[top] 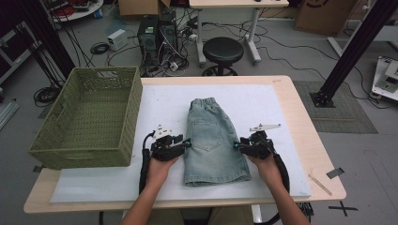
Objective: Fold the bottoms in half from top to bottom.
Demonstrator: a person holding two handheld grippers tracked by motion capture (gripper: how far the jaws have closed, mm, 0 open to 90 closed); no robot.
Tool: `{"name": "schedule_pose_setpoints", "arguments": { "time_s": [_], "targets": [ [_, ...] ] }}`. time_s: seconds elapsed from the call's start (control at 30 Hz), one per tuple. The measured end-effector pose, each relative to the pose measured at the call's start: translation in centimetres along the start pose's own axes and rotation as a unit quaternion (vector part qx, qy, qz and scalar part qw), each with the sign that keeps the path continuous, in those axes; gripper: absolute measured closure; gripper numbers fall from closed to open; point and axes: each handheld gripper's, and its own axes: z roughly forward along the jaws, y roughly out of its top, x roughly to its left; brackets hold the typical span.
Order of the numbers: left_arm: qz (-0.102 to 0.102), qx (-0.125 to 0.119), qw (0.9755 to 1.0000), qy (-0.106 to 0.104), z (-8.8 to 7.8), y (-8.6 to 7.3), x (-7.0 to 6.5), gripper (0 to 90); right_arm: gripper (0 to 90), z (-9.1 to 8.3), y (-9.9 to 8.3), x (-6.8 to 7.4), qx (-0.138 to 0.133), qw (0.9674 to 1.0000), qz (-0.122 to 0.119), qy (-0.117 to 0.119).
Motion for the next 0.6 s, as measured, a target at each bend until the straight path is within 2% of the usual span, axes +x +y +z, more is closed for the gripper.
{"name": "schedule_pose_setpoints", "arguments": {
  "time_s": [0.07, 0.13, 0.2, 0.33, 0.4, 0.5, 0.6],
  "targets": [
    [0.002, -0.005, 1.0, 0.001, 0.0, 0.2, 0.1, 53.5, 57.4, 0.5, 0.0, -0.2, 0.006, 0.9999, 0.009, -0.004],
    [0.003, -0.007, 1.0, -0.001, -0.1, 0.4, 0.2, 51.1, 59.5, 0.8, 0.0, -0.3, 0.011, 0.9999, 0.012, -0.004],
    [0.005, -0.011, 0.9999, 0.0, -0.1, 0.6, 0.3, 50.1, 66.4, 0.8, 0.1, -0.3, 0.013, 0.9999, 0.01, 0.004],
    [0.003, -0.013, 0.9999, 0.0, 0.1, 0.9, 0.6, 44.3, 78.2, 0.7, 0.1, 0.0, 0.016, 0.9998, -0.008, 0.004],
    [0.002, -0.02, 0.9998, -0.001, 0.2, 1.0, 0.8, 42.2, 79.7, 0.6, 0.2, 0.1, 0.018, 0.9997, -0.014, 0.001],
    [0.0, -0.013, 0.9999, -0.005, 0.7, 1.4, 1.2, 37.5, 79.9, 0.1, 0.1, -0.2, 0.018, 0.9998, -0.012, 0.003],
    [-0.004, -0.009, 0.9999, -0.01, 1.3, 2.2, 1.4, 32.1, 79.7, -0.3, 0.2, -0.2, 0.024, 0.9993, -0.027, -0.009]
  ]
}}
